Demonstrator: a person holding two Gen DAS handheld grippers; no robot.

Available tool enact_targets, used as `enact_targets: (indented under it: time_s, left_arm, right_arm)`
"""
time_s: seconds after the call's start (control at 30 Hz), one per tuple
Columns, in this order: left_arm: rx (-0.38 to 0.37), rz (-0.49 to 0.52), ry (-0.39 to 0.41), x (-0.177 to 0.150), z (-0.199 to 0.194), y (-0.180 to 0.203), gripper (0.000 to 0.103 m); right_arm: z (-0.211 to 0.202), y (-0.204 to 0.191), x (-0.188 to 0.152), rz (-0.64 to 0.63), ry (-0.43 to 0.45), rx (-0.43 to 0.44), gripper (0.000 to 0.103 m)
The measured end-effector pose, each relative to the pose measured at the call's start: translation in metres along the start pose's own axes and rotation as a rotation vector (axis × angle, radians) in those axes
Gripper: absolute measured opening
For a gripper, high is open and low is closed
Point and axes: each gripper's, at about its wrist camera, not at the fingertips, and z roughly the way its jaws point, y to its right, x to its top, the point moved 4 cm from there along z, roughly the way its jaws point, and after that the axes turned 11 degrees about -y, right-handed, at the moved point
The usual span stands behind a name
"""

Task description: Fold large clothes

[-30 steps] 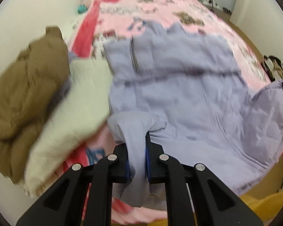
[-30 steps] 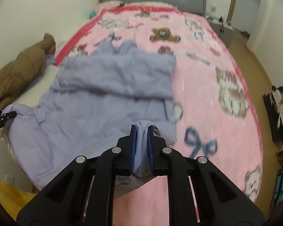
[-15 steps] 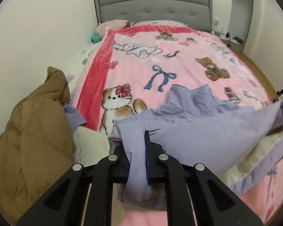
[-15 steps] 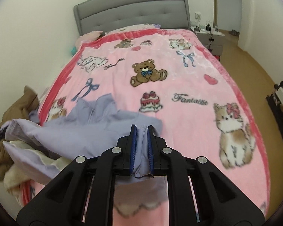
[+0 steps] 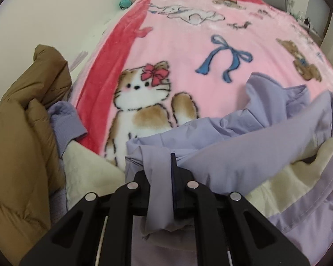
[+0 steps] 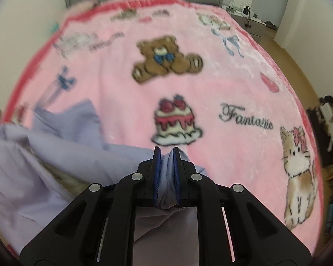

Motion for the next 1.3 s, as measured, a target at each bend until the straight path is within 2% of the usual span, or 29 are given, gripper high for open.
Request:
enact_targets:
  time_s: [0.07, 0.1, 0.17, 0.2, 0.23, 0.27, 0.37, 0.4, 0.47, 0.5, 0.57, 0.6, 0.67, 0.73, 0.77, 0.8, 0.9, 0.93, 1.03, 1.1, 1.17, 1.3]
  left_arm:
    - [0.024, 0.016, -0.011, 0.005, 0.011, 0.008, 0.012]
    - [0.033, 0.025, -0.022, 0.007, 0.015, 0.01, 0.012]
    - [0.038, 0.022, -0.047, 0.01, 0.021, 0.011, 0.012]
    - [0.031, 0.016, -0.056, 0.012, 0.022, 0.01, 0.012]
    - [0.018, 0.005, -0.063, 0.014, 0.023, 0.008, 0.012]
    - [0.007, -0.003, -0.064, 0.014, 0.022, 0.007, 0.013]
    - [-0.029, -0.025, -0.053, 0.012, 0.02, 0.004, 0.013]
    - [-0.043, -0.036, -0.043, 0.01, 0.018, 0.003, 0.014]
    - [-0.07, -0.056, -0.017, 0.006, 0.015, 0.0, 0.015]
    - [-0.083, -0.065, -0.005, 0.004, 0.013, -0.002, 0.015]
    - [-0.103, -0.068, 0.02, 0.0, 0.01, -0.003, 0.016]
    - [-0.113, -0.068, 0.027, -0.001, 0.008, -0.004, 0.016]
    - [-0.137, -0.072, 0.031, -0.001, 0.004, -0.008, 0.017]
    - [-0.173, -0.077, 0.031, 0.0, -0.001, -0.012, 0.02]
    - [-0.192, -0.079, 0.031, 0.001, -0.004, -0.015, 0.021]
    - [-0.219, -0.078, 0.039, 0.002, -0.009, -0.018, 0.023]
    - [-0.277, -0.067, 0.074, 0.002, -0.026, -0.024, 0.034]
    - [-0.294, -0.058, 0.083, 0.001, -0.032, -0.026, 0.036]
    - [-0.345, -0.044, 0.132, -0.011, -0.05, -0.033, 0.053]
    - [-0.31, -0.05, 0.184, -0.021, -0.058, -0.042, 0.077]
    - [-0.299, -0.029, 0.216, -0.036, -0.063, -0.048, 0.077]
    - [-0.194, 0.036, 0.119, -0.066, -0.039, -0.048, 0.077]
  right_arm:
    - [0.018, 0.001, -0.001, 0.029, -0.042, -0.026, 0.015]
    - [0.025, 0.004, -0.001, 0.061, -0.081, -0.01, 0.018]
    - [0.017, 0.011, 0.003, 0.102, -0.072, 0.054, 0.027]
    - [0.009, 0.013, 0.004, 0.107, -0.062, 0.083, 0.043]
    - [0.001, 0.015, 0.005, 0.105, -0.054, 0.09, 0.067]
    - [-0.009, 0.017, 0.008, 0.096, -0.033, 0.087, 0.071]
    - [-0.064, 0.015, 0.007, -0.015, 0.154, 0.097, 0.079]
    - [-0.086, 0.005, 0.005, -0.104, 0.242, 0.12, 0.084]
    - [-0.106, -0.027, -0.001, -0.31, 0.292, 0.193, 0.088]
    - [-0.108, -0.044, -0.003, -0.403, 0.278, 0.218, 0.09]
    - [-0.103, -0.083, -0.009, -0.564, 0.191, 0.263, 0.09]
    - [-0.097, -0.107, -0.015, -0.642, 0.13, 0.283, 0.084]
    - [-0.082, -0.149, -0.032, -0.792, 0.103, 0.214, 0.067]
    - [-0.058, -0.177, -0.046, -0.903, 0.044, 0.122, 0.044]
    - [-0.046, -0.184, -0.051, -0.923, 0.014, 0.09, 0.039]
    - [-0.027, -0.193, -0.055, -0.926, -0.037, 0.065, 0.031]
    - [-0.011, -0.195, -0.048, -0.834, -0.049, 0.081, 0.019]
    - [-0.011, -0.191, -0.043, -0.775, -0.043, 0.1, 0.018]
    - [-0.015, -0.183, -0.026, -0.632, -0.023, 0.134, 0.018]
    - [-0.012, -0.185, -0.018, -0.592, -0.031, 0.121, 0.018]
    - [-0.003, -0.189, -0.016, -0.593, -0.042, 0.087, 0.018]
    - [0.025, -0.197, -0.017, -0.579, -0.093, 0.001, 0.018]
